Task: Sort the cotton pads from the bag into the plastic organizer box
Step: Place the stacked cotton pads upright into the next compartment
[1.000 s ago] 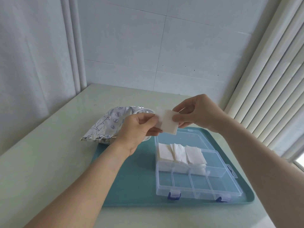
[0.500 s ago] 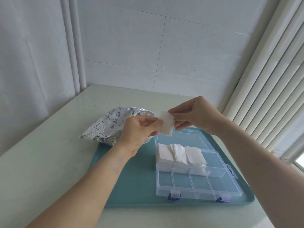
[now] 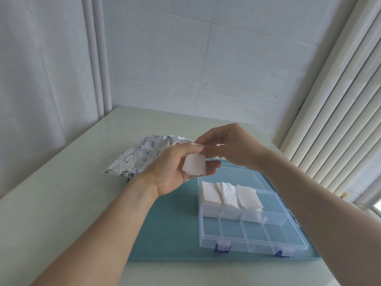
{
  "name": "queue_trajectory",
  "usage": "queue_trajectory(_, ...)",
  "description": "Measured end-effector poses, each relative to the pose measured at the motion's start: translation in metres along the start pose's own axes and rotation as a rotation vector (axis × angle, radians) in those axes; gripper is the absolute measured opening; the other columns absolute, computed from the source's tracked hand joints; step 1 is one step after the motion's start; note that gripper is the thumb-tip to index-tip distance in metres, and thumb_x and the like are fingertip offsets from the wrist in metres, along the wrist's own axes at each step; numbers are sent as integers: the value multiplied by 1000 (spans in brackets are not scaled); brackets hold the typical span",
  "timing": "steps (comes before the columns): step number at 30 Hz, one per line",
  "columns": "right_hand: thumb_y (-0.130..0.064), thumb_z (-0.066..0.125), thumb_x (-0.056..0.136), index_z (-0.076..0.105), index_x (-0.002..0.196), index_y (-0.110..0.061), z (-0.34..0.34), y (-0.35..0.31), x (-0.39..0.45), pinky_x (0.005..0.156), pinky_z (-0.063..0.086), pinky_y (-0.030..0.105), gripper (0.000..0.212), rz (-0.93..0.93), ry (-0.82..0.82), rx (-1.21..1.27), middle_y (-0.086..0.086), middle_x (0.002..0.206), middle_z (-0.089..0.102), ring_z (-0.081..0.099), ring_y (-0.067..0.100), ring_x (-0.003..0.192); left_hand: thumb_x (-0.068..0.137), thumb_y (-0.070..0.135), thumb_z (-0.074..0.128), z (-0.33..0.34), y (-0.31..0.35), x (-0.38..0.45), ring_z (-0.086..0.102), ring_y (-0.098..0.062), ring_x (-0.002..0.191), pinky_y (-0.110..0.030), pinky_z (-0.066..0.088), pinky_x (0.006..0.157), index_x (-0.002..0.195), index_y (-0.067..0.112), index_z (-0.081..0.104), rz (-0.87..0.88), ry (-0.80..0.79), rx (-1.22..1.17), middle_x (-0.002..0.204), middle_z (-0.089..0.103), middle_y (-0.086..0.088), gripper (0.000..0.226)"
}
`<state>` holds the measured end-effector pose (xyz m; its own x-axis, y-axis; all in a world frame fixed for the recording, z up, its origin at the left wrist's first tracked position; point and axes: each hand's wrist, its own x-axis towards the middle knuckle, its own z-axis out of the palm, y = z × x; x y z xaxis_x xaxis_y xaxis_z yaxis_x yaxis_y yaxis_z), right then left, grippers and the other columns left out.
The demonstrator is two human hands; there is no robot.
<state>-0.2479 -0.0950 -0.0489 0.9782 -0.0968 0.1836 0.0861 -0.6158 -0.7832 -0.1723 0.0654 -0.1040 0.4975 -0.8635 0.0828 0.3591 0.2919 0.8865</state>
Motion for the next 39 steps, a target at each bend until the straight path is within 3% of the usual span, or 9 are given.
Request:
queue_trajectory(5,-5,59,94,74,92,-20,17,1,28,66,49,20,22,63,278,-114,-5,82,72,62,5,68,96,2,54,-28,22,-2,55,-17,49,-23,41,43,108,-3,63,170,483,188,66,65,-8,16)
queue_trajectory(9,-14,69,88,75,108,-19,44,17,38,92,54,30,22,208,-56,-449,1,102,74,70,18,93,98,7,52,-57,29,-2,54,-18,49,-24,41,45,101,6,64,314,722,214,67,60,-6,12)
queue_trajectory(12,-39,77,85,54,140,-16,63,16,42,90,33,15,64,163,-208,-651,0,135,58,54,21,121,98,8,55,-62,19,4,55,-18,47,-23,44,44,101,6,63,209,675,156,65,58,-6,9)
queue_trajectory(16,-60,74,80,62,125,-15,82,22,54,81,39,26,65,298,-228,-773,1,115,64,55,23,101,98,2,51,-65,2,11,56,-15,44,-22,45,41,104,2,60,75,636,192,64,58,-8,11)
queue_trajectory(22,-54,82,75,64,120,-12,90,28,64,92,49,32,64,374,-223,-750,3,111,65,61,23,103,98,-1,48,-73,-3,15,57,-15,43,-22,45,40,104,1,59,39,679,161,68,58,-11,13)
queue_trajectory(26,-33,85,77,60,83,-12,89,34,62,70,48,27,33,426,-139,-525,3,86,62,57,21,82,98,-1,47,-73,-3,15,54,-15,40,-20,42,37,98,3,57,48,702,97,69,55,-12,11)
queue_trajectory(30,-19,85,76,70,107,-5,84,32,58,86,57,35,37,458,-65,-284,8,104,71,68,25,95,98,-2,45,-75,-4,17,53,-14,37,-19,40,36,95,3,57,70,726,75,68,53,-12,13)
queue_trajectory(35,-12,76,78,70,110,5,71,26,52,64,40,24,36,497,39,-184,6,87,64,52,20,75,98,-1,45,-71,-4,19,52,-15,38,-20,40,37,97,4,58,101,724,65,67,54,-12,14)
queue_trajectory(39,-6,73,77,72,101,-3,56,24,47,59,52,23,25,545,89,-66,11,84,76,62,16,61,97,0,46,-70,-4,21,49,-17,44,-21,36,39,92,7,59,123,701,106,67,55,-11,15)
